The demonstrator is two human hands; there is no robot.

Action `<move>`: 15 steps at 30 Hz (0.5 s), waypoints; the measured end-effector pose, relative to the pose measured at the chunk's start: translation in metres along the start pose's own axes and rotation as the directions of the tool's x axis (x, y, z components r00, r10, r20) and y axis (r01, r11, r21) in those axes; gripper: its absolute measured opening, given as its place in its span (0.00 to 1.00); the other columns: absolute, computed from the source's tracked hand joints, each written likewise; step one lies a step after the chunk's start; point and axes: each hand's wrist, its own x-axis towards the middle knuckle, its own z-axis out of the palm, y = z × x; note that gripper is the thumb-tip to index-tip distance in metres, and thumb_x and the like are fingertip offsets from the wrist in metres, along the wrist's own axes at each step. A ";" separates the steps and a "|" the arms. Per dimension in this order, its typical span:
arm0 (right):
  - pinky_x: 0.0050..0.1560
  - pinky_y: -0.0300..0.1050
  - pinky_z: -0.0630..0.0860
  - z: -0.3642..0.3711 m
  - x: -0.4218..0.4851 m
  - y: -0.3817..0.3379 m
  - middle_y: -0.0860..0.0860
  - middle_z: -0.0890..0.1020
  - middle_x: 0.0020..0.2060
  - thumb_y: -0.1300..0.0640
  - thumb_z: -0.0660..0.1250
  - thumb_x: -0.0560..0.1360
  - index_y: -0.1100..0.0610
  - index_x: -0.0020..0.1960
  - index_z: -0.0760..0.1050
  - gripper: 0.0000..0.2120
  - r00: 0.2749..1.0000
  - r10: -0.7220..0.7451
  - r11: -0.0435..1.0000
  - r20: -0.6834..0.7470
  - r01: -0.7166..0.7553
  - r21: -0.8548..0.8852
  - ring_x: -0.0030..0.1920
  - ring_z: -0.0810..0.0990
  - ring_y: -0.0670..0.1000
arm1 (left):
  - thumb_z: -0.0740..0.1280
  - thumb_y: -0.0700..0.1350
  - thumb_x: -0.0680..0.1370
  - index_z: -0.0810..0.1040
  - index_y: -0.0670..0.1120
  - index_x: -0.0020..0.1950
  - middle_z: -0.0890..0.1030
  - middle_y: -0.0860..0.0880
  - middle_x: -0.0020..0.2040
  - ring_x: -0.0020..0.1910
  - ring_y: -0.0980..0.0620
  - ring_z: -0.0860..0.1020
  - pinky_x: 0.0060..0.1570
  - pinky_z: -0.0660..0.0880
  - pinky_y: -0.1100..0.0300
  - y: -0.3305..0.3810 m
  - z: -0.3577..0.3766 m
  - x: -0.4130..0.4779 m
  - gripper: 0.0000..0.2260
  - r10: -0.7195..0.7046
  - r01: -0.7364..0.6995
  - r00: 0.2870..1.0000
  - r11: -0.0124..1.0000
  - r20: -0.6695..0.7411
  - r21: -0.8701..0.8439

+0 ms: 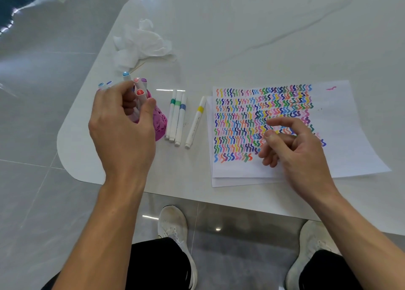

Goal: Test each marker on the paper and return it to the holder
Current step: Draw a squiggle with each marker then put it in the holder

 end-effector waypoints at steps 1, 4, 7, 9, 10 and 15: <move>0.33 0.39 0.78 0.000 0.000 0.000 0.54 0.86 0.35 0.58 0.66 0.84 0.51 0.60 0.76 0.06 1.000 0.000 1.000 0.000 0.000 0.001 0.32 0.83 0.53 | 0.72 0.48 0.76 0.78 0.46 0.62 0.77 0.51 0.52 0.48 0.54 0.78 0.52 0.73 0.68 0.002 0.000 -0.001 0.16 0.019 -0.019 1.000 1.000 -0.020 -0.007; 0.33 0.39 0.78 0.000 0.000 -0.001 0.54 0.86 0.35 0.58 0.66 0.84 0.51 0.60 0.77 0.06 1.000 0.002 1.000 -0.001 -0.002 0.001 0.32 0.83 0.53 | 0.73 0.46 0.76 0.77 0.44 0.62 0.78 0.46 0.53 0.49 0.53 0.77 0.54 0.70 0.73 0.008 0.001 -0.006 0.16 0.086 -0.087 0.994 0.996 -0.063 -0.025; 0.33 0.38 0.78 -0.001 0.000 -0.001 0.54 0.86 0.35 0.58 0.66 0.84 0.51 0.60 0.77 0.06 1.000 0.004 1.000 -0.006 -0.004 -0.002 0.32 0.83 0.53 | 0.73 0.44 0.76 0.77 0.42 0.62 0.77 0.44 0.55 0.51 0.50 0.78 0.55 0.71 0.69 0.015 0.003 -0.010 0.16 0.160 -0.161 0.983 0.987 -0.092 -0.007; 0.33 0.39 0.78 -0.001 0.000 -0.001 0.53 0.86 0.35 0.58 0.66 0.84 0.51 0.60 0.77 0.06 1.000 0.002 1.000 -0.005 -0.002 0.000 0.32 0.83 0.53 | 0.72 0.42 0.77 0.78 0.41 0.61 0.78 0.43 0.54 0.50 0.49 0.77 0.54 0.71 0.68 0.019 0.004 -0.013 0.14 0.204 -0.206 0.973 0.979 -0.107 -0.008; 0.33 0.39 0.78 -0.001 0.000 -0.001 0.54 0.86 0.35 0.58 0.66 0.84 0.51 0.60 0.77 0.06 1.000 0.001 1.000 -0.004 -0.001 0.003 0.32 0.83 0.53 | 0.72 0.41 0.77 0.78 0.40 0.60 0.78 0.42 0.53 0.48 0.50 0.77 0.53 0.71 0.69 0.020 0.005 -0.014 0.13 0.225 -0.228 0.969 0.974 -0.107 -0.017; 0.33 0.39 0.78 -0.001 0.001 0.000 0.54 0.86 0.35 0.59 0.66 0.84 0.52 0.60 0.76 0.06 1.000 0.001 1.000 0.002 -0.001 -0.003 0.32 0.83 0.53 | 0.71 0.40 0.78 0.81 0.41 0.56 0.80 0.46 0.48 0.43 0.56 0.76 0.48 0.70 0.73 0.030 0.017 -0.027 0.08 0.272 -0.265 0.952 0.962 0.141 -0.062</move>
